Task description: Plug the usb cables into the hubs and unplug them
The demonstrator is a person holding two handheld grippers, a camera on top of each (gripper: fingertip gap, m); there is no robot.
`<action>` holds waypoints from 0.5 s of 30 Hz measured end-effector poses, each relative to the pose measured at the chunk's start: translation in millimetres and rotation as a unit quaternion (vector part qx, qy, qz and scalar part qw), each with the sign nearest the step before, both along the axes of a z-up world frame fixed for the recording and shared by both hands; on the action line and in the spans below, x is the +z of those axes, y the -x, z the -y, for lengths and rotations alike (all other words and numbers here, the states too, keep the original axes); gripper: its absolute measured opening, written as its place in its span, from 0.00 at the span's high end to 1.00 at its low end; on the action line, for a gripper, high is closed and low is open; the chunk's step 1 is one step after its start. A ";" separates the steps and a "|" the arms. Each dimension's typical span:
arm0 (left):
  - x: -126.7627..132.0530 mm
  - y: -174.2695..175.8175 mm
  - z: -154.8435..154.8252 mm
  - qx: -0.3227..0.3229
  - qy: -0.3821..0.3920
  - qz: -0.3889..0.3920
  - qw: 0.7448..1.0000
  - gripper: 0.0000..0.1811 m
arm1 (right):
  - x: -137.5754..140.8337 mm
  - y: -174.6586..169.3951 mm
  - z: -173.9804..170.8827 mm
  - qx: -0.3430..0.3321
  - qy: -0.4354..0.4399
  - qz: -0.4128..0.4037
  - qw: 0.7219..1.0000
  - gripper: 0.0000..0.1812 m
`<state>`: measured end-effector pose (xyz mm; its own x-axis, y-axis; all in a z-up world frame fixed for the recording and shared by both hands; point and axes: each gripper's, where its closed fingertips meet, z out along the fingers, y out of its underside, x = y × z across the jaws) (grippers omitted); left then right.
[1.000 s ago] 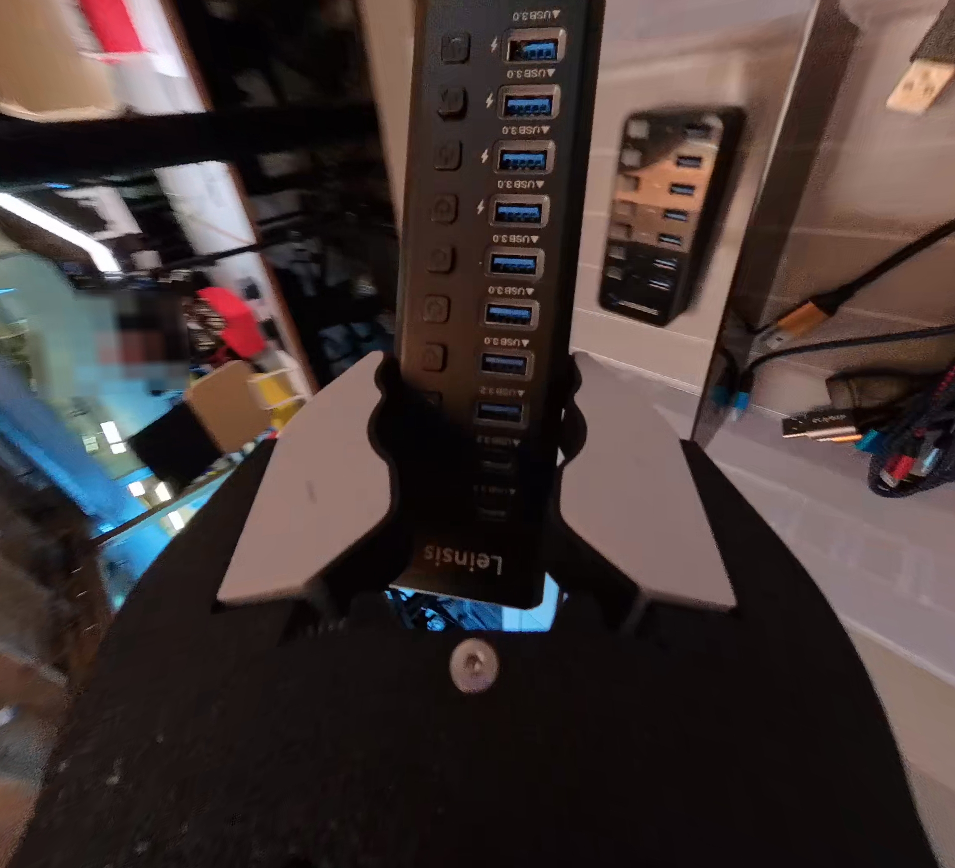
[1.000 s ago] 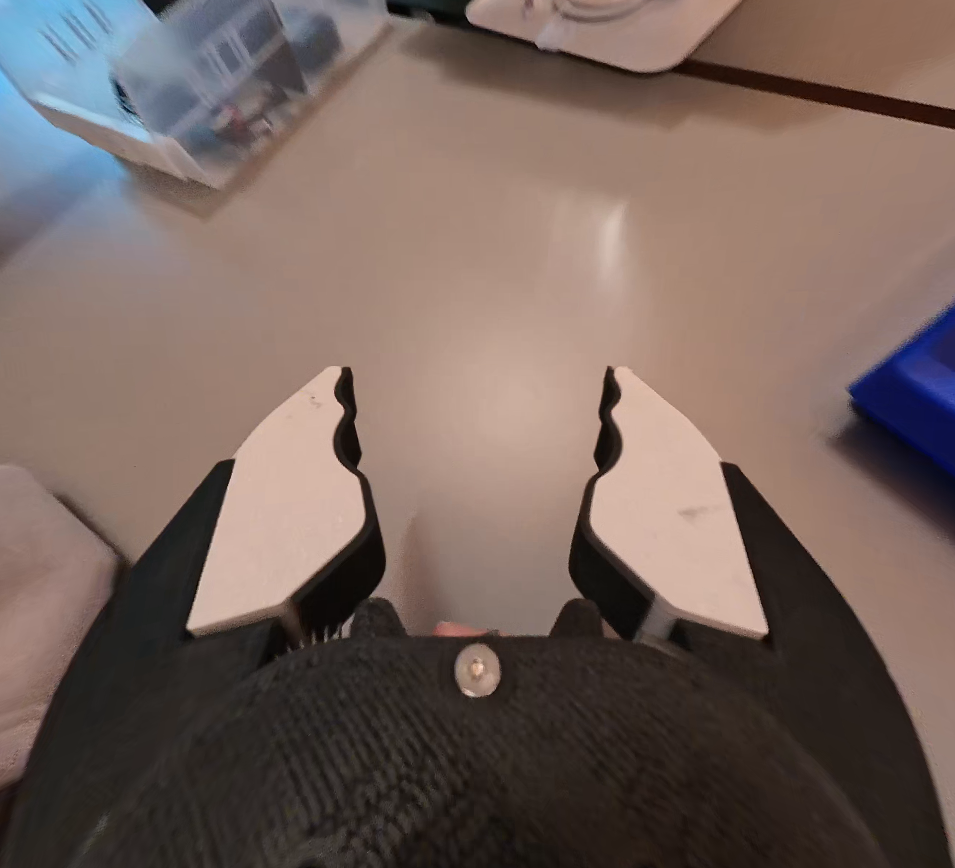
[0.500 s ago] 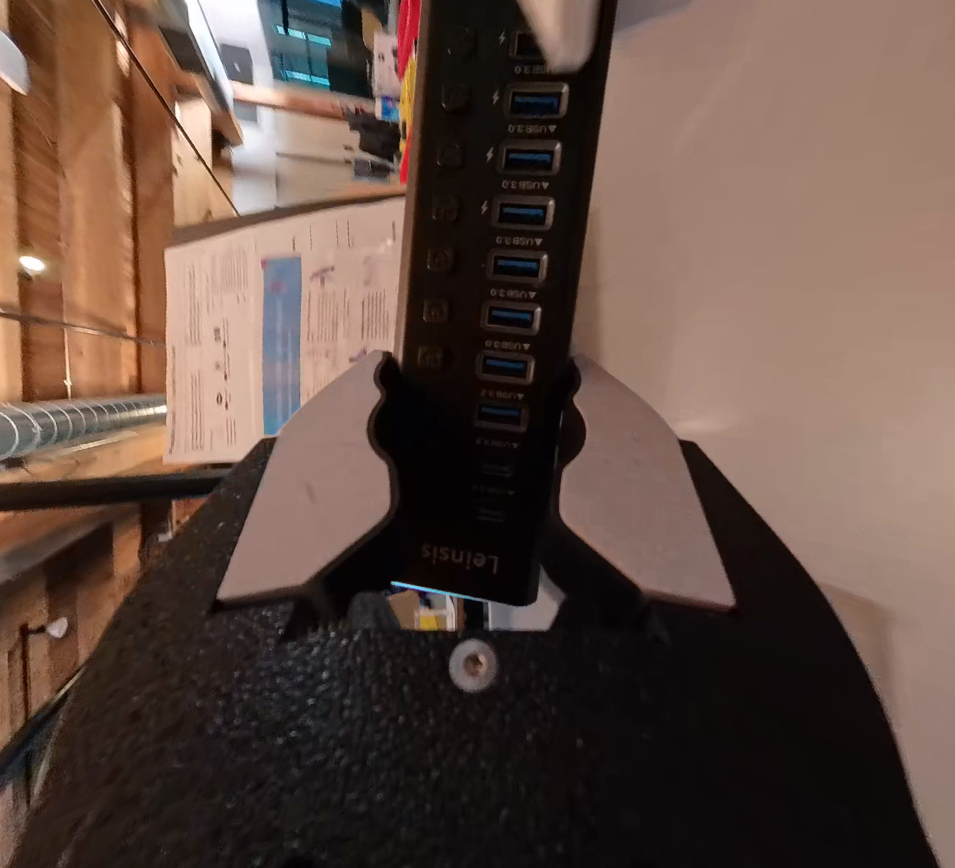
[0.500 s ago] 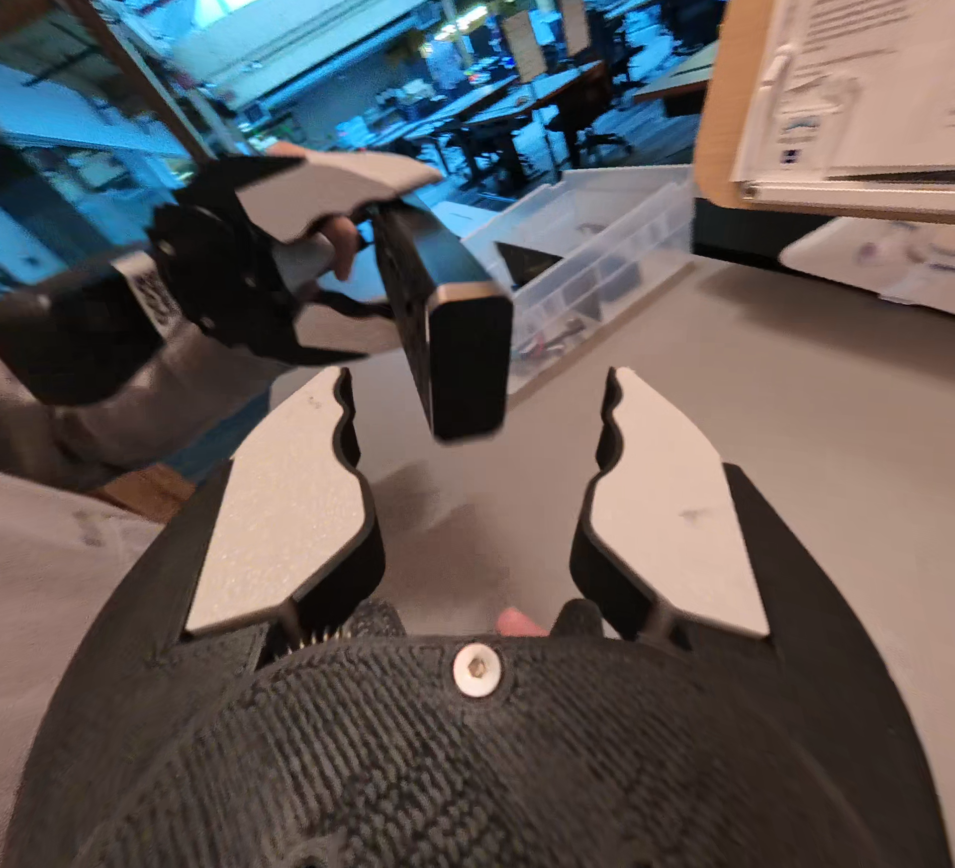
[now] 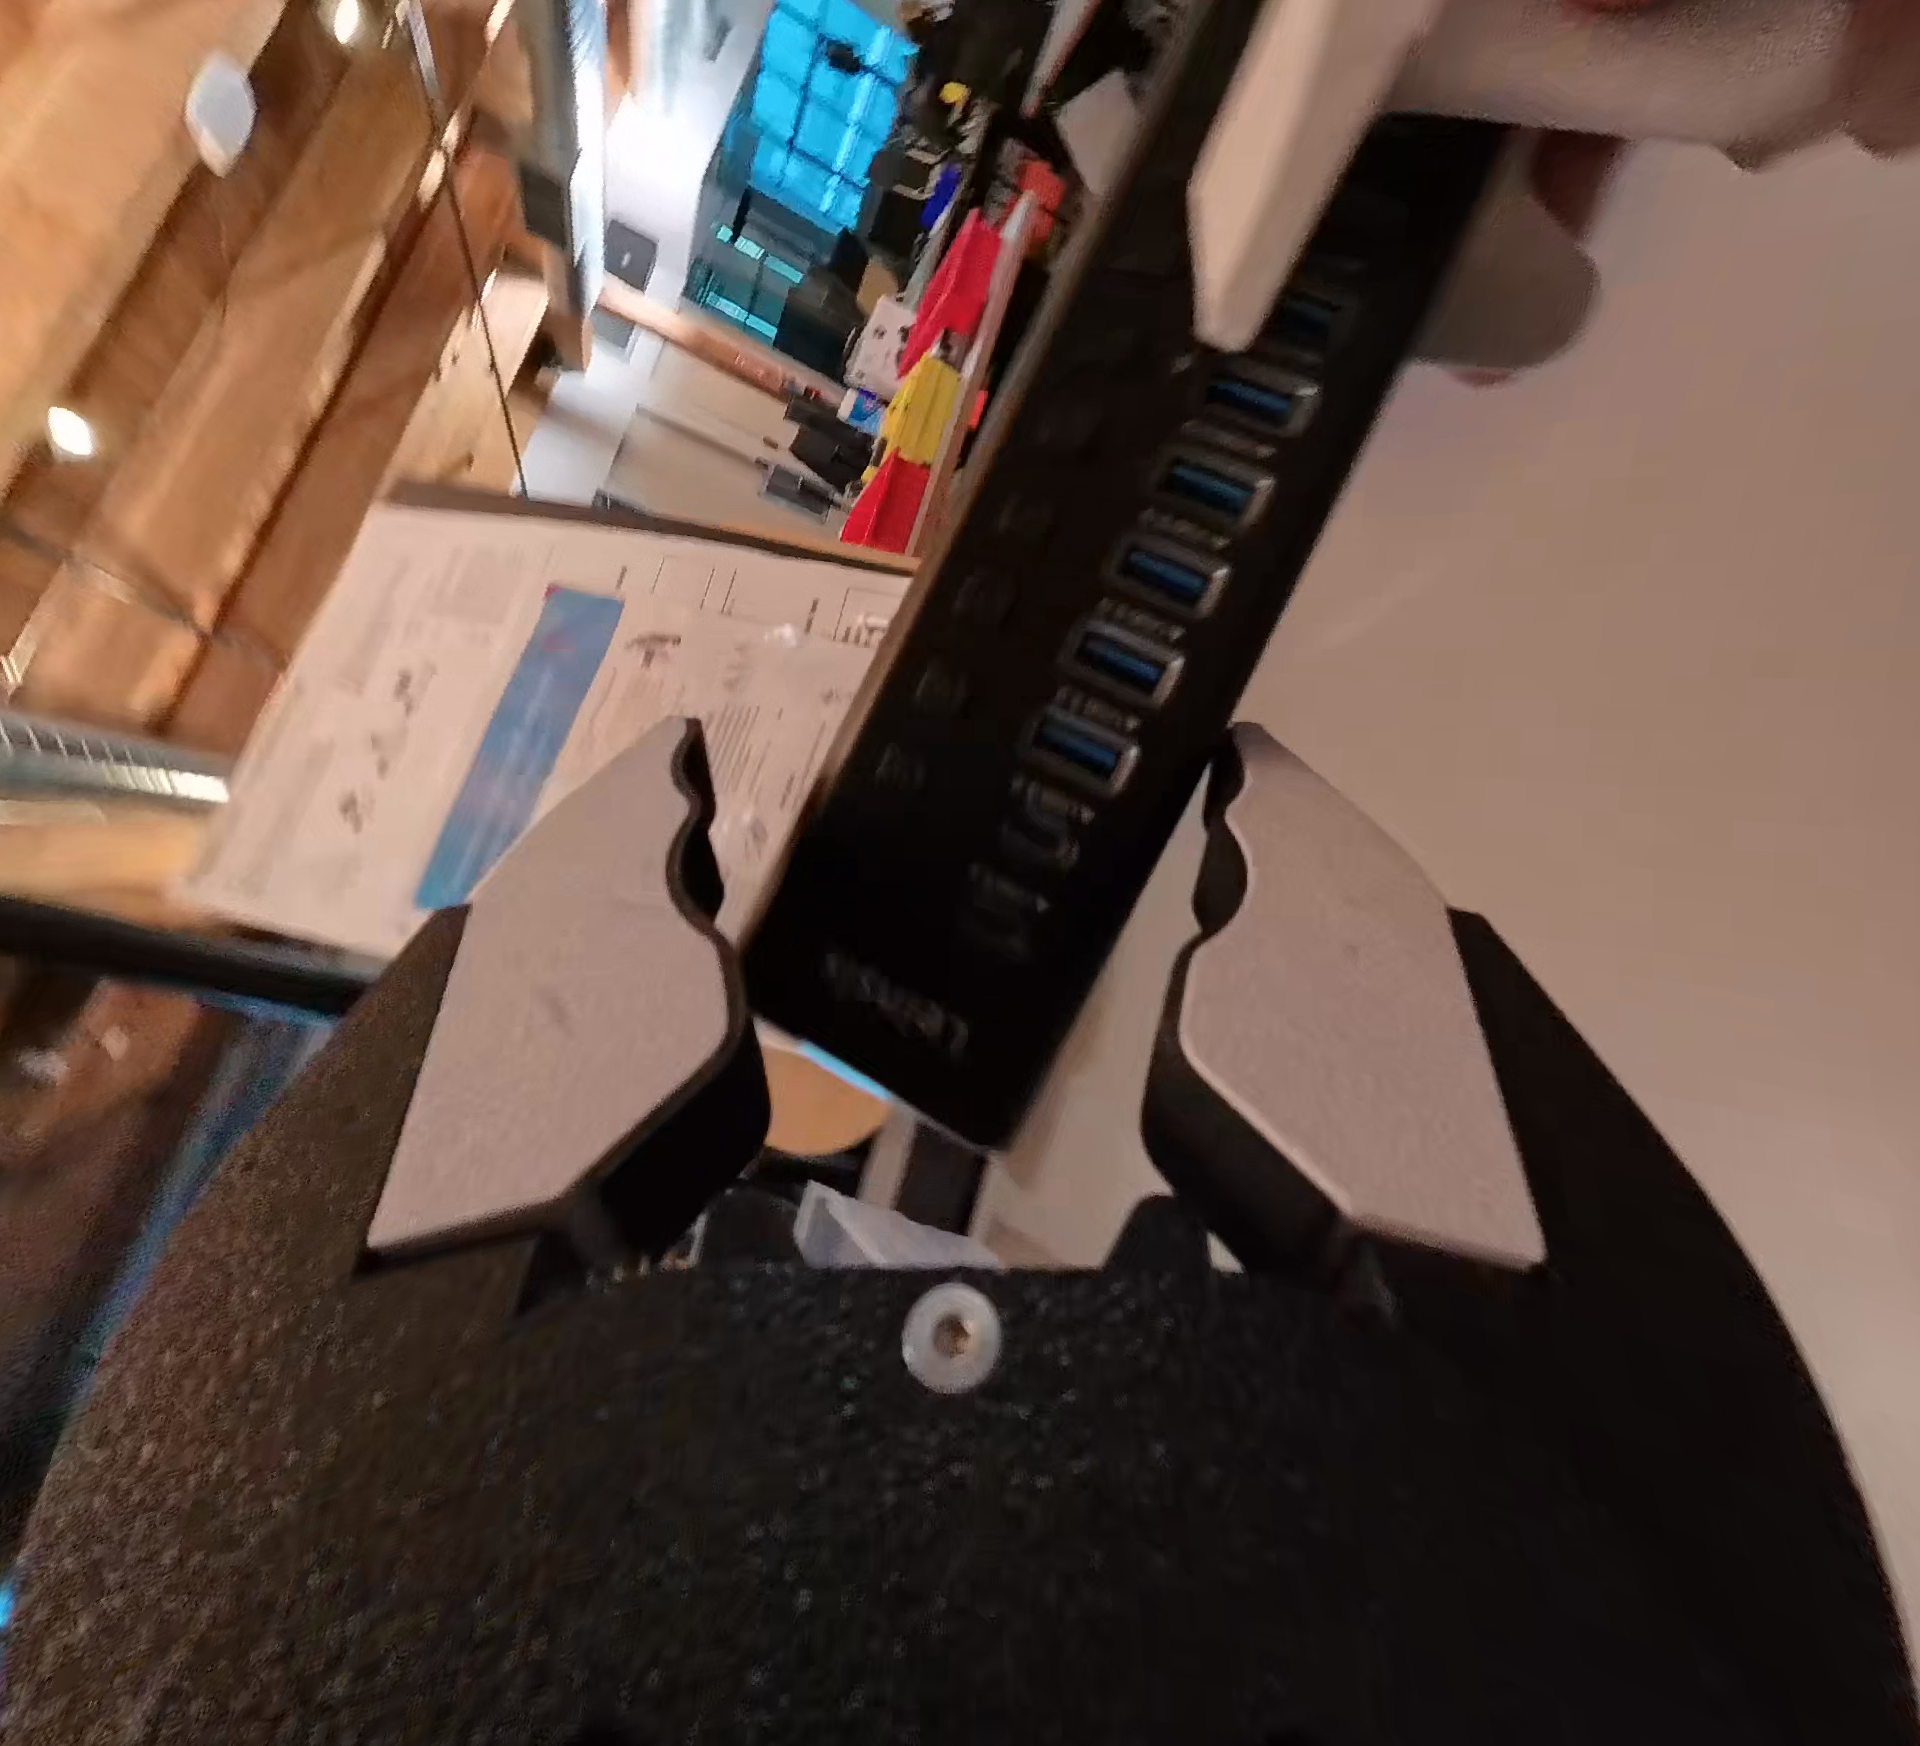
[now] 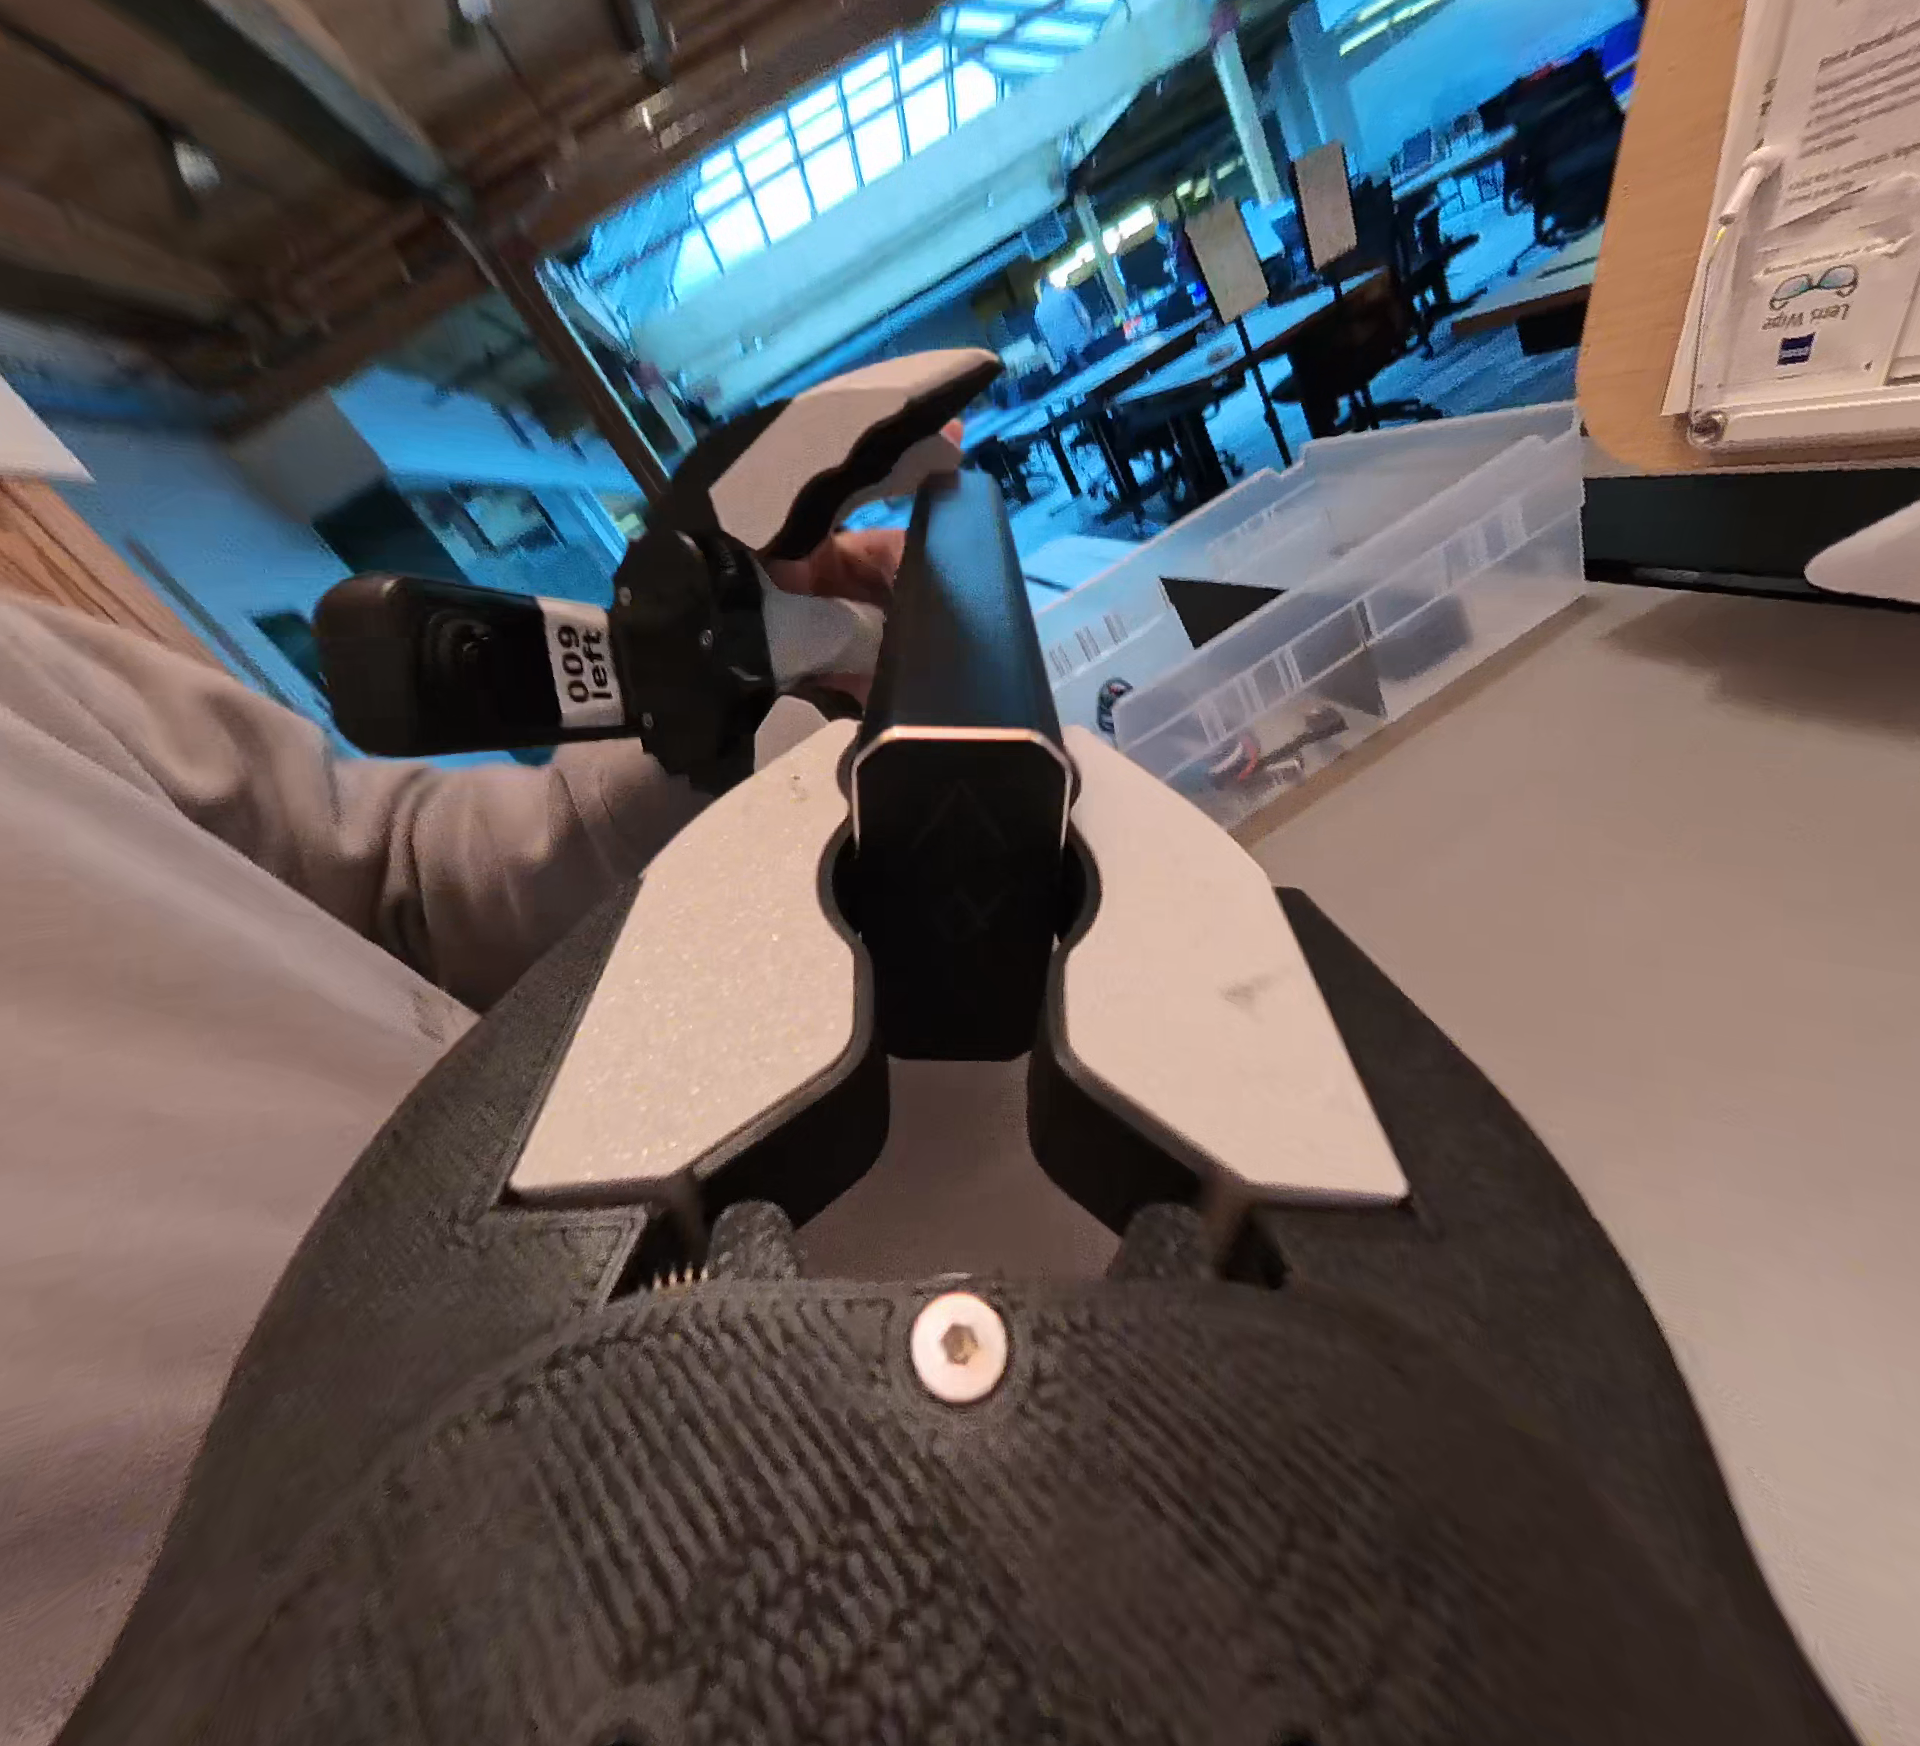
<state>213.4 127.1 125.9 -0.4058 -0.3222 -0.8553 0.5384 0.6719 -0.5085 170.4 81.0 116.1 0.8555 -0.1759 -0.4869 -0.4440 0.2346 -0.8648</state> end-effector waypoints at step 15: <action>-4.9 30.3 0.3 -0.236 0.654 -0.533 0.481 0.63 | 12.7 -3.7 12.6 -0.055 -0.120 -0.027 0.991 0.83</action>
